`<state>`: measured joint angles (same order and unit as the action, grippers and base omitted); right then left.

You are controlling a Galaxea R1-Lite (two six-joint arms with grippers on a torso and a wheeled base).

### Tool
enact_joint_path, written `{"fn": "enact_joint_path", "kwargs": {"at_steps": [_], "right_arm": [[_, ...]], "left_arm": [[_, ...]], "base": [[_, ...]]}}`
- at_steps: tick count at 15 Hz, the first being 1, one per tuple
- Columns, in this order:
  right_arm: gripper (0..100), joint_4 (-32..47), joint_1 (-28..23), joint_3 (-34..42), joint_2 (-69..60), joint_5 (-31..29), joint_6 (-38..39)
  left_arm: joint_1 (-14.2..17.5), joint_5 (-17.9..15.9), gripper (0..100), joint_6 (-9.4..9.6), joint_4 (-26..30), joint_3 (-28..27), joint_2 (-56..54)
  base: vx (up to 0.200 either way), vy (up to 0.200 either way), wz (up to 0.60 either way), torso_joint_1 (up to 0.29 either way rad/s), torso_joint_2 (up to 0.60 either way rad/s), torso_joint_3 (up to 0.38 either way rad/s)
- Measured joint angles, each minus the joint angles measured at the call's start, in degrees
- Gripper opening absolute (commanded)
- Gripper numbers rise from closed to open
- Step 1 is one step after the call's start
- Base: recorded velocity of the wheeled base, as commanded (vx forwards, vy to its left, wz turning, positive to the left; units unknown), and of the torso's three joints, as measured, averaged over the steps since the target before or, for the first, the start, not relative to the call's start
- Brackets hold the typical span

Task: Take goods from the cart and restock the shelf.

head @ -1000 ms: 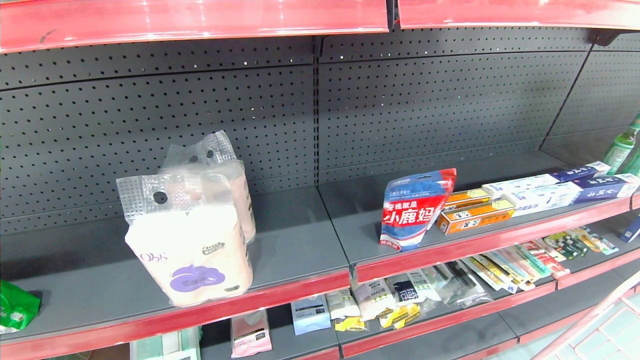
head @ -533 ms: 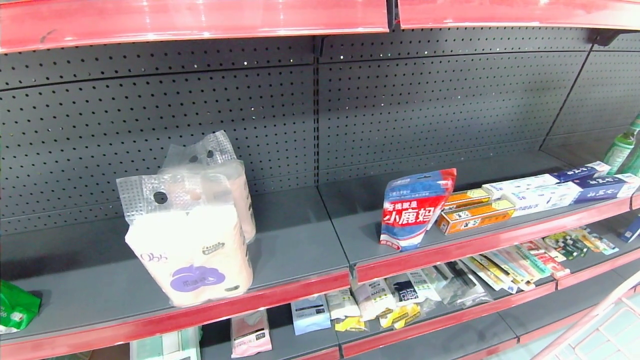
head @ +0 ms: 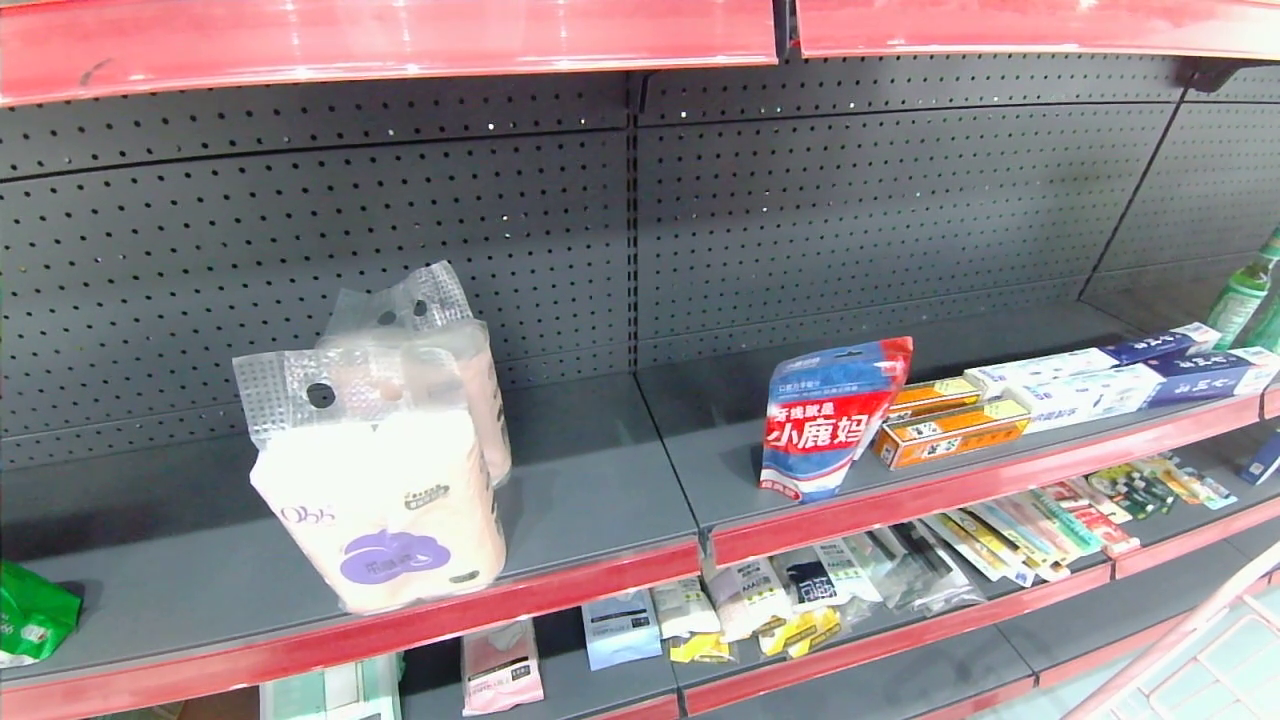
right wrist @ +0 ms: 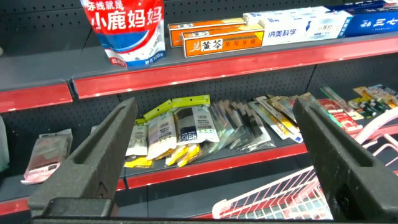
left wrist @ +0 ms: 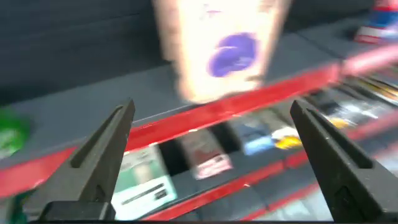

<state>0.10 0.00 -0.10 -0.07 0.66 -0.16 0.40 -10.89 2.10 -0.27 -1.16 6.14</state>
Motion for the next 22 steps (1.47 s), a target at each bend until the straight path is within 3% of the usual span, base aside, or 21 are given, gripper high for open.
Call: {"fn": "enact_joint_path", "kwargs": {"at_steps": [1,3,4,9,19,22], "right_arm": [[100,0.0,0.0,0.0,0.0,0.02,0.0],[100,0.0,0.0,0.0,0.0,0.02,0.0],[100,0.0,0.0,0.0,0.0,0.02,0.0],[100,0.0,0.0,0.0,0.0,0.0,0.0],[100,0.0,0.0,0.0,0.0,0.02,-0.05],[100,-0.02,0.0,0.0,0.0,0.02,-0.02]], "left_arm": [[-1.69,1.06,100,0.37,-0.05,0.0,-0.45],[-0.89,9.87,100,2.13,-0.95,0.41,-2.46],[-0.51,12.76,100,1.87,-1.54,0.67,-3.56],[-0.16,12.98,100,-1.01,0.34,1.06,-5.81],[-0.16,12.98,100,-1.04,0.34,1.06,-6.01],[-0.16,12.98,100,-1.08,0.29,1.06,-6.03]], "base": [[0.0,0.0,0.0,0.0,0.0,0.0],[0.0,0.0,0.0,0.0,0.0,0.0],[0.0,0.0,0.0,0.0,0.0,0.0],[0.0,0.0,0.0,0.0,0.0,0.0],[0.0,0.0,0.54,0.002,0.0,0.001],[0.0,0.0,0.0,0.0,0.0,0.0]]}}
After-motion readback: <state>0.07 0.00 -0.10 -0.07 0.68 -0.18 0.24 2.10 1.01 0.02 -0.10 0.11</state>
